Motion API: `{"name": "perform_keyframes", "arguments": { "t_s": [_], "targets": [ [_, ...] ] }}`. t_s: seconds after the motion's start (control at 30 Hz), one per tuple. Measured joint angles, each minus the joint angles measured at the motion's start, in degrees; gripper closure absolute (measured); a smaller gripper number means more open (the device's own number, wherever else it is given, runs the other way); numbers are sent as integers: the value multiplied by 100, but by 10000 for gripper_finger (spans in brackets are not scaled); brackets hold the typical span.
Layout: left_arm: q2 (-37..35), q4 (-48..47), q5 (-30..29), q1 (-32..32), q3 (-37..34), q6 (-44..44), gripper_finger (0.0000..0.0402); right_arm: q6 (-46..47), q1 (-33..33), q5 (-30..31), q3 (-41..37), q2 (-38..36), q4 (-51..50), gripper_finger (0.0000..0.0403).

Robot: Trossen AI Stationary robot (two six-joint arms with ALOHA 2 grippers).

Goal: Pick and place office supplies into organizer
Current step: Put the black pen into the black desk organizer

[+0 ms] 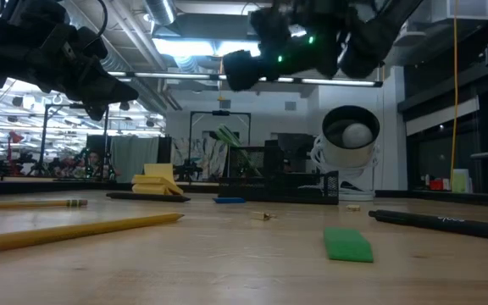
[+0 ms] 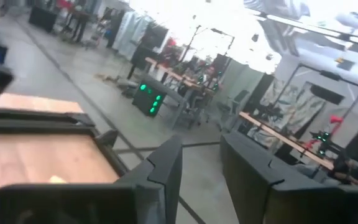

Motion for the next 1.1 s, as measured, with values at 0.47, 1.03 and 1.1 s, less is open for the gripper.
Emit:
{"name": "perform_keyframes", "arguments": {
  "t_s": [0.47,1.03,1.1],
  "targets": [
    [80,108,-2,-11,470,149,400,1843,321,-949,43,-1924,-4130,398],
    [1628,-1426,-1340,-1519,1754,845,400,2566,278,-1790,-109,-2130,-5121,401],
    [1830,-1658,-1529,-1736,1925,892,400,2660,229,-2087,-300,-2130,-5038,401]
  ]
}}
